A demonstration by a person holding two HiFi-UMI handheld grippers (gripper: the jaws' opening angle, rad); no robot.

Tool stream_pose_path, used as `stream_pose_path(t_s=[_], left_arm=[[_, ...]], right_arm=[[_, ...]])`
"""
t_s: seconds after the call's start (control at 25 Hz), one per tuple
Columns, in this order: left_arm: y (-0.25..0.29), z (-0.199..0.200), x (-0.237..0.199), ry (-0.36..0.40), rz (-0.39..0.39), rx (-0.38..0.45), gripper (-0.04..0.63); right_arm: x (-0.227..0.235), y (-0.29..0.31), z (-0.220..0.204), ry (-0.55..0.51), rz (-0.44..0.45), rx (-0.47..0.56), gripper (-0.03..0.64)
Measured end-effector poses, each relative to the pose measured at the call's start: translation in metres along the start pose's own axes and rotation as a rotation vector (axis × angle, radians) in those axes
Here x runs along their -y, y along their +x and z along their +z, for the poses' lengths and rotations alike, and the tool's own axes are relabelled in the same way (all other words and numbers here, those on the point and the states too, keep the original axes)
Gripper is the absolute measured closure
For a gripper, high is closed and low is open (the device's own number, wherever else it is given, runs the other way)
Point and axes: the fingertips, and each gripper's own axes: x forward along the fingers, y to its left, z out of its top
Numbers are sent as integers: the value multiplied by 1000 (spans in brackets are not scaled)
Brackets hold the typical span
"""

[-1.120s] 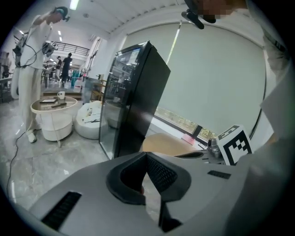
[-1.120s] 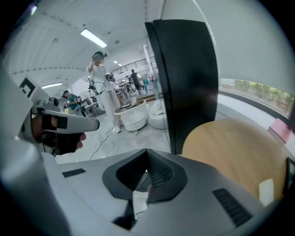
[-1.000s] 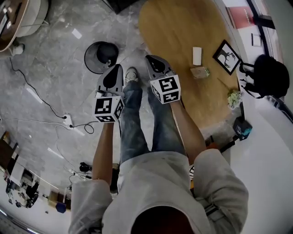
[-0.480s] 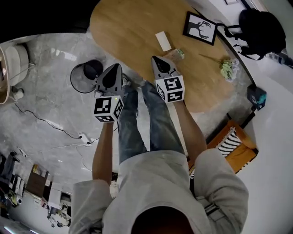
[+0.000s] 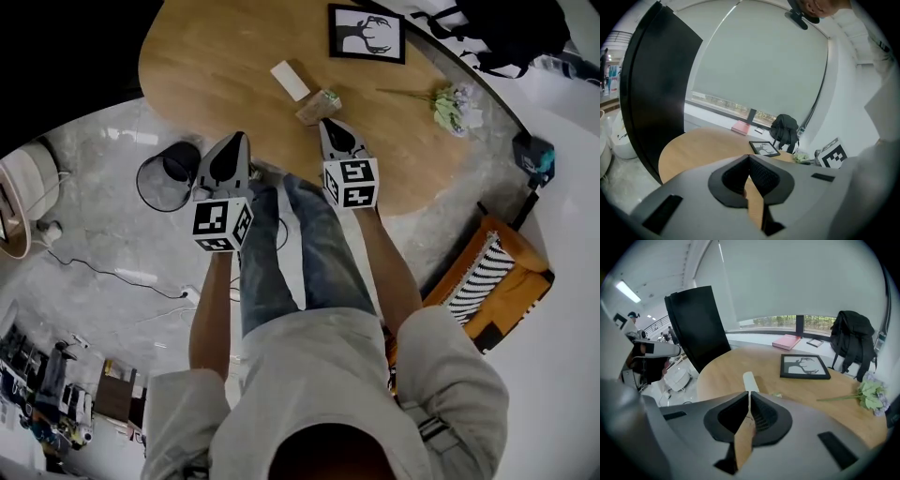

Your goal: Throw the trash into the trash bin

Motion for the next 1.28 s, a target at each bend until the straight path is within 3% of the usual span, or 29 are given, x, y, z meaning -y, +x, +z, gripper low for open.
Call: stream_pose_path(t_s=[0.04, 0.08, 0.12, 0.24, 0.52, 0.84, 1.0, 1.12, 1.28], left_arm=[[3, 1, 3, 6, -6, -2, 578], [5, 2, 6, 12, -12, -5, 577], [7, 2, 9, 18, -16, -8, 578], [10, 3, 12, 28, -22, -14, 577], [8, -3, 7, 28, -11, -27, 578], [-1, -3, -9, 13, 19, -22, 577], [-7, -2, -16, 6, 35, -17, 577], [-10, -3, -18, 1, 41, -15, 578], [-11, -5, -20, -4, 48, -12, 577]], right_arm=[[4, 1, -4, 32, 0, -8, 584], [7, 3, -9, 73, 3, -16, 525], [10, 6, -13, 120, 4, -26, 399], [19, 13, -28, 256, -4, -58, 374], [27, 36, -38, 440, -41, -91, 374], [35, 56, -45, 823, -83, -113, 376], [39, 60, -48, 978, -89, -101, 424], [42, 61, -50, 1040, -87, -91, 494], [44, 60, -46, 1037, -71, -70, 503]])
